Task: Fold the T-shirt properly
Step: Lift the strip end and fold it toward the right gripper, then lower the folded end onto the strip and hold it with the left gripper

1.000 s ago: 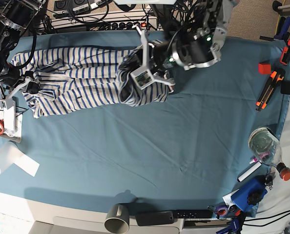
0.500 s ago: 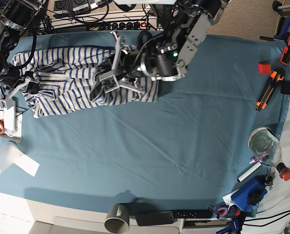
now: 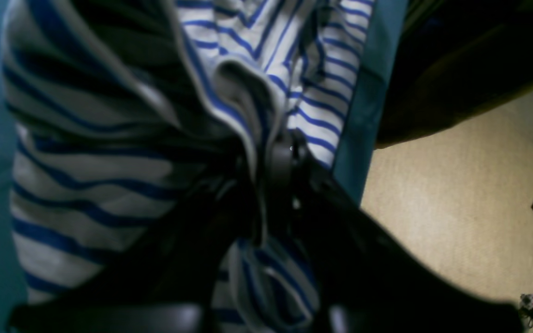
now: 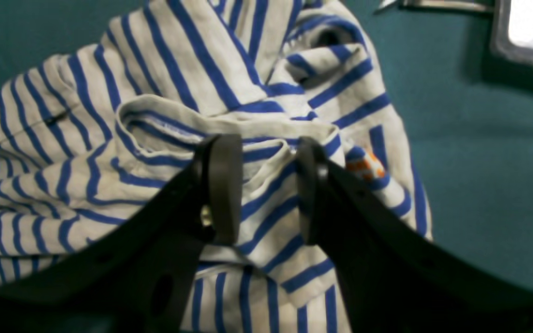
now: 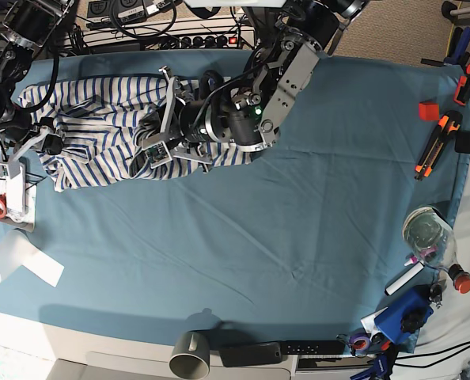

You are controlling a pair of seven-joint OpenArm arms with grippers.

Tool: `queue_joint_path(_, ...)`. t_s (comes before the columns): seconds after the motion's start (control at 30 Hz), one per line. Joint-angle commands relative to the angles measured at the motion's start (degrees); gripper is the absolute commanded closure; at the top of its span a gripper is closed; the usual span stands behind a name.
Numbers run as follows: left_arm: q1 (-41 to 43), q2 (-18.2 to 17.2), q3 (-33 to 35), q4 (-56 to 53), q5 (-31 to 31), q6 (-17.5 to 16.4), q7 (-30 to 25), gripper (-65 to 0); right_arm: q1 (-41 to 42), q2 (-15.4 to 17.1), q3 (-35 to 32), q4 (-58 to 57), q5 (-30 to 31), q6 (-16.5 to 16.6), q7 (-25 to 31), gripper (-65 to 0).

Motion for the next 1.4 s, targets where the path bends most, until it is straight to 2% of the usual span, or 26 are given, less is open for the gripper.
queue_joint_path(0.0, -0.96, 1.14, 0.15, 0.96, -1.29, -1.18, -1.7, -8.8, 0.63, 1.29, 0.48, 0.81, 0.79, 0.11, 1.46, -20.2)
queue_joint_path(0.07, -0.96, 1.14, 0.15, 0.96, -3.37, -1.77, -1.7, -23.0, 0.66, 1.29, 0.48, 0.81, 0.79, 0.11, 1.73, -20.2)
queue_joint_path(0.1, -0.96, 1.14, 0.15, 0.96, -4.7, -1.73, -1.7, -27.3, 0.63, 1.29, 0.48, 0.81, 0.79, 0.11, 1.84, -20.2)
queue_joint_path(0.13, -0.96, 1.2, 0.15, 0.96, -5.97, -1.75, -1.73, -29.1, 0.63, 1.29, 0.48, 0.81, 0.79, 0.11, 1.84, -20.2)
queue_joint_path(0.33, -2.19, 2.34, 0.15, 1.16, -8.33, -1.38, -1.62, -29.0, 0.66, 1.27, 0.48, 0.81, 0.76, 0.11, 2.29, -20.2)
queue_joint_path(0.43, -3.76, 2.34, 0.0, 1.86, -8.2, 3.13, 0.0, -28.3, 0.66, 1.29, 0.48, 0.81, -0.24, 0.11, 2.29, -20.2)
queue_joint_path(0.67, -4.7, 2.34, 0.0, 2.23, 0.59, 9.68, 4.35, -22.3, 0.66, 1.29, 0.48, 0.81, -2.14, 0.07, 4.09, -20.2)
queue_joint_path(0.8, -4.17, 2.34, -1.36, 2.47, 4.39, 12.11, 6.51, -20.3, 0.68, 1.31, 0.48, 0.81, -2.01, 0.07, 6.12, -20.2)
queue_joint_path(0.97, -1.46, 2.34, -8.94, 5.14, 4.5, 13.49, 6.97, -20.1, 0.81, 1.29, 0.48, 0.81, -1.99, 0.07, 6.16, -20.2)
queue_joint_path(1.13, 3.5, 2.34, -18.16, 9.25, 2.97, 13.27, 7.02, -20.1, 0.81, 1.29, 0.48, 0.81, -1.92, 0.07, 6.91, -20.2)
queue_joint_path(1.2, 5.68, 0.85, -20.06, 10.21, -0.42, 13.09, 7.3, -20.1, 0.83, 1.29, 0.48, 0.81, -1.07, 0.07, 7.52, -20.2)
queue_joint_path(1.27, 7.56, -0.87, -20.63, 10.67, -3.58, 11.5, 8.28, -20.1, 0.83, 1.31, 0.48, 0.81, 0.48, 0.07, 7.52, -20.2)
queue_joint_path(1.37, 9.31, -2.6, -20.59, 10.84, -5.31, 11.5, 8.17, -20.1, 0.83, 1.29, 0.48, 0.81, 1.97, 0.09, 7.41, -20.2)
